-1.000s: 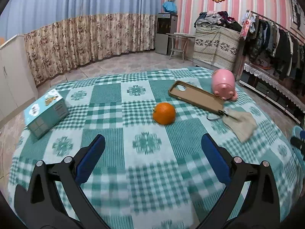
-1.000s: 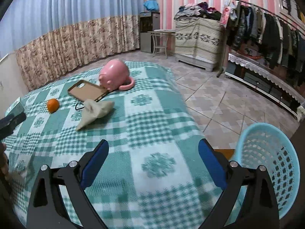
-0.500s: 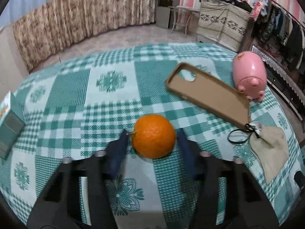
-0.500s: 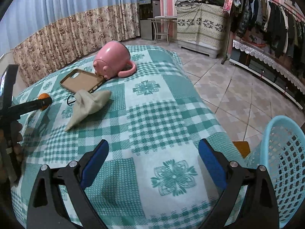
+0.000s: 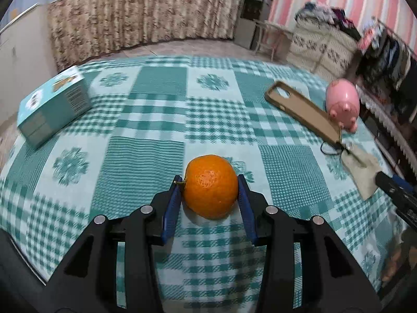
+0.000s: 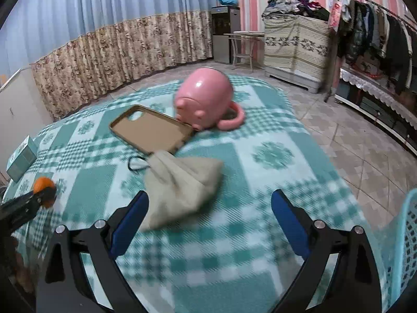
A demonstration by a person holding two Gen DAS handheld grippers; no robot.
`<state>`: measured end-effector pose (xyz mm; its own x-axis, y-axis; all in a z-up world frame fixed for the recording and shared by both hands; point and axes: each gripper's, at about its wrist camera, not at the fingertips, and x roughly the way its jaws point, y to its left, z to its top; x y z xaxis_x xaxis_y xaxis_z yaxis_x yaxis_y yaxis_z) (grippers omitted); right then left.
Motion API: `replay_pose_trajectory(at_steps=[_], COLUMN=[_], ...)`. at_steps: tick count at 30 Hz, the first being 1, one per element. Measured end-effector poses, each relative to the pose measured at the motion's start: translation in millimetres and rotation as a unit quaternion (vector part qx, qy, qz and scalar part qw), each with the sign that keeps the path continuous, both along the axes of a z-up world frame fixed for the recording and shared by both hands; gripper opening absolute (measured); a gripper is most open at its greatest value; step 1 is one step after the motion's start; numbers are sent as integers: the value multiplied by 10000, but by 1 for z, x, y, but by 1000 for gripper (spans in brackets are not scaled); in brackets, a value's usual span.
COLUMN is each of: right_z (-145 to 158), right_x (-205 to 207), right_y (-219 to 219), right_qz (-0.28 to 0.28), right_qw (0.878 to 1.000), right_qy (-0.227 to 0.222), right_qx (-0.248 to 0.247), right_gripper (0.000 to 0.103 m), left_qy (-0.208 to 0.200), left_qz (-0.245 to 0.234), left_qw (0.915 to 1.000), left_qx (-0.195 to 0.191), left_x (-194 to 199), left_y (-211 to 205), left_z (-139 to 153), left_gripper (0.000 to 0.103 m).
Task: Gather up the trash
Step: 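Grasp the orange with the left tool while the right grasps the beige cloth bag, then carry the orange and cloth bag over the blue basket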
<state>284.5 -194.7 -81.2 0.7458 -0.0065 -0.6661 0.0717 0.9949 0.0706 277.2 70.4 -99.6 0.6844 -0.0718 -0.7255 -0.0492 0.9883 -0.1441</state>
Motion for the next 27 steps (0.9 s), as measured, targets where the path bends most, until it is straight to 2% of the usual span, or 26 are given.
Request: replay_pose_trajectory(at_steps=[2, 5, 7, 9, 12, 19, 24, 27], right_z=[-4, -16, -16, -15, -11, 13, 38, 57], right_x=[11, 22, 22, 19, 12, -18, -56, -87], right_y=[6, 7, 6, 7, 7, -8, -38, -60], right_qz=[32, 221, 297, 435, 570, 549, 289, -1], right_qw=[10000, 9991, 9987, 9982, 9977, 9984, 9989, 9982], right_qy=[31, 315, 294, 251, 173, -100, -353, -568], right_qx=[-27, 194, 286, 313, 307, 128, 65, -195], right_gripper=[90, 54, 50, 37, 26, 22, 22, 22], left_qy=[34, 91, 103, 124, 139, 130, 8, -162], left_qz=[55, 68, 53, 57, 60, 75, 59, -35], left_qw=[10000, 9999, 9999, 9998, 9997, 9993, 9987, 9978], left_qx=[-28, 17, 54, 109, 212, 356, 500, 638], left_x=[3, 7, 8, 9, 9, 8, 5, -3], left_y=[2, 0, -1, -2, -4, -6, -10, -21], left_z=[-3, -4, -5, -6, -6, -5, 0, 9], left_gripper=[41, 41, 41, 41, 41, 41, 41, 41])
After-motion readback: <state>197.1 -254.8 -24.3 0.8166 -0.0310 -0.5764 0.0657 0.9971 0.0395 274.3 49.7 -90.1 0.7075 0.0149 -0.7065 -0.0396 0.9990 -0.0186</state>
